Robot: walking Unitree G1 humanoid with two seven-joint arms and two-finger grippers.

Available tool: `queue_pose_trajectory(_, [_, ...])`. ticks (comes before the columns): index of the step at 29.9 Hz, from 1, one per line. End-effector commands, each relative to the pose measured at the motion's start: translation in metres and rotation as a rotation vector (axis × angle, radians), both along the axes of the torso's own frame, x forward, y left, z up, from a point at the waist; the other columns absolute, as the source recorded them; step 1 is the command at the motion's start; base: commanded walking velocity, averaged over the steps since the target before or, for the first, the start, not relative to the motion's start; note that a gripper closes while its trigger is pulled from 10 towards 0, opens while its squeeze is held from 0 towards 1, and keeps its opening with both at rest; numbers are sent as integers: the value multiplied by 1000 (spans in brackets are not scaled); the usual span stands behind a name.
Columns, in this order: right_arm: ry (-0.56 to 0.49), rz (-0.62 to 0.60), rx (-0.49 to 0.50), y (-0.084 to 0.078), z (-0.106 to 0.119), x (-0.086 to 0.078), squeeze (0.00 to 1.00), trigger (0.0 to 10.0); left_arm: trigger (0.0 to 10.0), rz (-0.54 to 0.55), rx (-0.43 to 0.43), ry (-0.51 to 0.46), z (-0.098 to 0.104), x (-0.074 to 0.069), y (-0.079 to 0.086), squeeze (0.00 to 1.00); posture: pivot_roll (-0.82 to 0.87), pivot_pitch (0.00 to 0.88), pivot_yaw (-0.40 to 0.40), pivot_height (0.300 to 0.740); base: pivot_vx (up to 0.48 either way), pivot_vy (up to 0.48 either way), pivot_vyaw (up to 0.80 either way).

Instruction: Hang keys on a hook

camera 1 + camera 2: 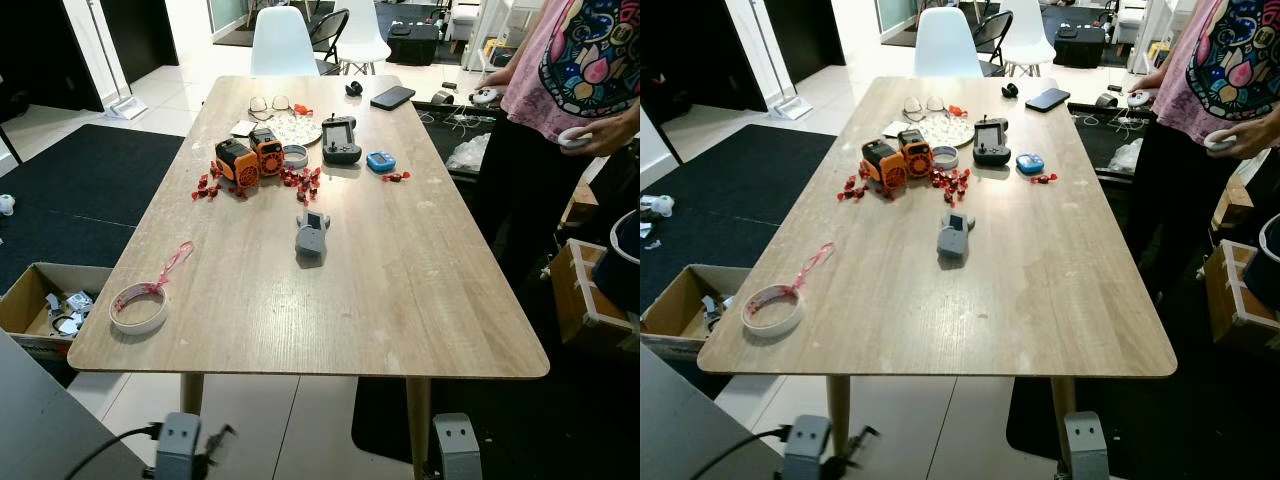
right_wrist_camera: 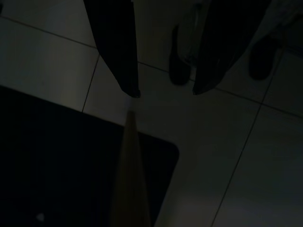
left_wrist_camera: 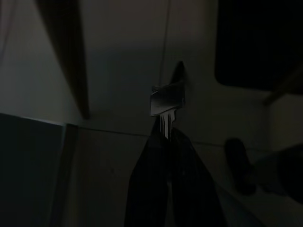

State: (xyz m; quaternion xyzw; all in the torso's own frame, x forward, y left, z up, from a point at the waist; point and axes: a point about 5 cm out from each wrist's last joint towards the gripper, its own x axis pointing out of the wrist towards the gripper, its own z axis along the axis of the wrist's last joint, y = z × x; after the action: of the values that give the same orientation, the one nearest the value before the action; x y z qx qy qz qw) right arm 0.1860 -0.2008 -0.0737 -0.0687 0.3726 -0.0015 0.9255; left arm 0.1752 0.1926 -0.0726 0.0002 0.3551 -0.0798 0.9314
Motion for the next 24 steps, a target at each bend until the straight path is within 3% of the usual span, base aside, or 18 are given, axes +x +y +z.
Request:
queue_pose_trajectory(1, [23,26,-7,2,-2,-3,0,10000,10000,-14,8,18,-3,-3,-2,0,7,82,14,740,0,0,0])
queue_pose_trajectory(5, [36,26,3,4,-4,-6,0,10000,10000,9,-25,17,-3,-3,-4,0,10,81,17,740,0,0,0])
queue_pose_trajectory(12, [50,13,26,6,-6,-9,0,10000,10000,96,48,-6,0,2,12,0,15,77,18,740,0,0,0])
queue_pose_trajectory(24, [70,16,39,8,-8,-10,0,10000,10000,85,28,-7,-1,-2,12,0,19,71,13,740,0,0,0])
